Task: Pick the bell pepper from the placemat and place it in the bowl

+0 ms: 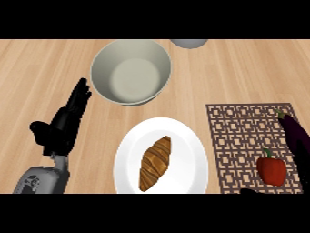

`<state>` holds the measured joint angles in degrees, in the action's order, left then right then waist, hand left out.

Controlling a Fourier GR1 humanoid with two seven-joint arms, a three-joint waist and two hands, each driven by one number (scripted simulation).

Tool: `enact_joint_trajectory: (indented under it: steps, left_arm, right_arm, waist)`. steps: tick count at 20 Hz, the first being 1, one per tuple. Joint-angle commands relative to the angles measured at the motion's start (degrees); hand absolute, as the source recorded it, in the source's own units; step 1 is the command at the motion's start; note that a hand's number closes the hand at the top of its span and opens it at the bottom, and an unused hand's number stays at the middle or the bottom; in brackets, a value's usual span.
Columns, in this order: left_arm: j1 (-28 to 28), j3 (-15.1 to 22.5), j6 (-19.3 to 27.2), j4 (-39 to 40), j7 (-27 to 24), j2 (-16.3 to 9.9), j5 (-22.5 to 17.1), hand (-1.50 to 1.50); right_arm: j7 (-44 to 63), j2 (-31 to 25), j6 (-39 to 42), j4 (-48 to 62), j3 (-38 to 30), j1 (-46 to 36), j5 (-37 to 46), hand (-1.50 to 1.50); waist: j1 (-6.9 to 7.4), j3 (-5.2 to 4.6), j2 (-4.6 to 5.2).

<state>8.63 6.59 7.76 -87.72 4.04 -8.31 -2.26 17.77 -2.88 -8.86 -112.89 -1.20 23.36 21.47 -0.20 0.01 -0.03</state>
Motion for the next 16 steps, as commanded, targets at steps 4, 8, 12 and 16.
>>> enact_joint_trajectory:
  steps: [4, 8, 12, 16]
  left_arm:
    - [-0.4, -1.3, -1.5, 2.9, -2.2, 1.2, 0.6, 0.0]
    - [-0.7, -2.4, -2.6, 1.5, -1.1, 0.7, -0.1, 0.0]
    - [-2.1, 0.8, 0.7, -3.5, 1.8, 3.4, 3.9, 0.0]
    - [0.4, -2.2, -2.0, 0.5, 0.3, 3.3, 2.5, 0.0]
  right_arm:
    - [3.2, -2.8, 1.1, 4.2, -3.6, -3.6, 2.7, -1.5]
    - [1.2, -3.7, -0.5, 11.7, -5.3, -6.3, 5.6, -1.5]
    - [1.2, -2.3, 0.2, 10.2, -1.9, -2.4, 8.6, -1.5]
    - [-0.6, -0.2, -0.1, 11.0, -1.1, -3.1, 7.6, -1.5]
  waist:
    - [0.12, -0.03, 0.07]
    - [0.21, -0.02, 0.06]
    - [0.11, -0.01, -0.01]
    - [-0.02, -0.02, 0.01]
